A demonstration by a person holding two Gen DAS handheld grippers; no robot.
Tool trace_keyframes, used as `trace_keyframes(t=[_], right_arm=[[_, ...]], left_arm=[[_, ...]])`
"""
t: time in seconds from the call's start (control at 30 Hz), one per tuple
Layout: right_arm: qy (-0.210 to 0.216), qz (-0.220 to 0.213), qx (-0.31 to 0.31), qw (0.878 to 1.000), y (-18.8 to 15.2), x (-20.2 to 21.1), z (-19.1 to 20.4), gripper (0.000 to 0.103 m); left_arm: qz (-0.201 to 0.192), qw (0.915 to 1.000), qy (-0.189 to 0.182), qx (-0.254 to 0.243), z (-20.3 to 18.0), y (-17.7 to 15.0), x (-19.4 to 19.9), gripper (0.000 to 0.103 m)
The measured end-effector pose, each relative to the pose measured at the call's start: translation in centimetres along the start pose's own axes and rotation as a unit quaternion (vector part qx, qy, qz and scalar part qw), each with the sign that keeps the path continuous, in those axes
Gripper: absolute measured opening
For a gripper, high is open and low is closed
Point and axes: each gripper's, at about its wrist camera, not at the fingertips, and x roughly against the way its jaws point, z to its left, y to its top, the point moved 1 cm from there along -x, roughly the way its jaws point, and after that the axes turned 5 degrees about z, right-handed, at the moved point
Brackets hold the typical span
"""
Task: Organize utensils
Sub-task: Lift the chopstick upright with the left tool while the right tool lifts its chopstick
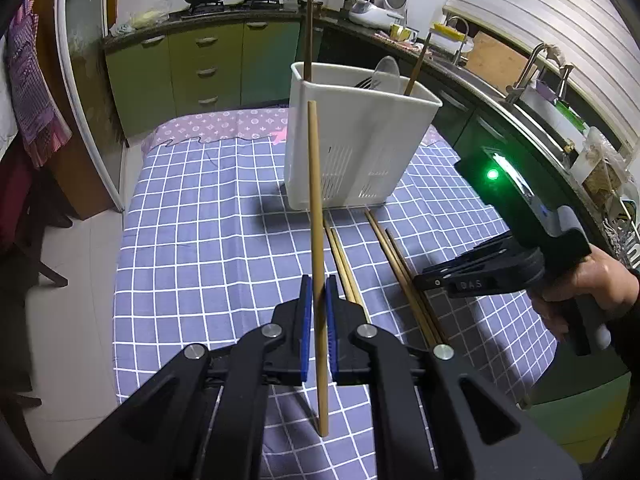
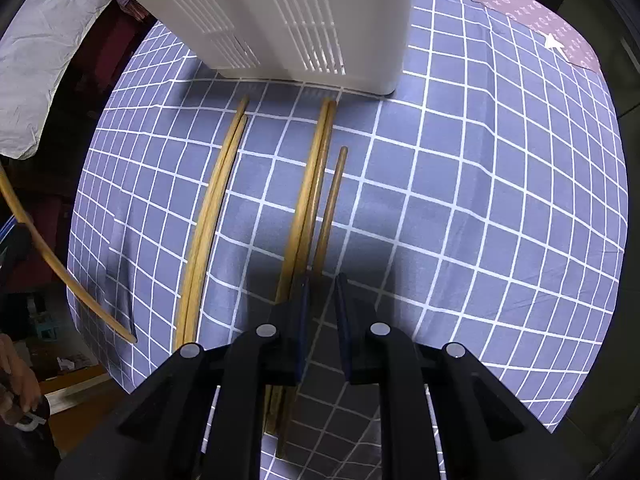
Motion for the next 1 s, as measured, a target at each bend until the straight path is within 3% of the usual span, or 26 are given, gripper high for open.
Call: trace_keyframes(t=[0.3,0.37,0.6,0.77,1.0], right_arm=[[-0.034,0.000,0.005,0.999,0.1,-0.7,2.0,0.014],[-0.045,-0.006,0.009,0.999,0.0,-0.7,2.3,0.009],[-0.021,-0.024,0.000,0.999,-1.0,0.0,1.1,0.007],[-0.004,-0.064,0.001,0.998,-2.7,2.6,0.5,0.007],[0.019,-0.153,0.006,0.988,-7.5,7.4,-0.4,0.007]], left_arm=[[-0.017,0.9997,0.001,-0.018,-0.4,-0.4,1.0,0.007],[-0.018,0.9996,0.001,-0.021,-0.6,-0.6,1.2,0.007],[-0.018,0.9995,0.002,-0.024,-0.4,-0.5,1.2,0.007],[-0.020,0.9994,0.002,-0.027,-0.5,-0.5,1.3,0.007],[-0.026,0.9991,0.004,-0.033,-0.8,-0.9,1.6,0.007]])
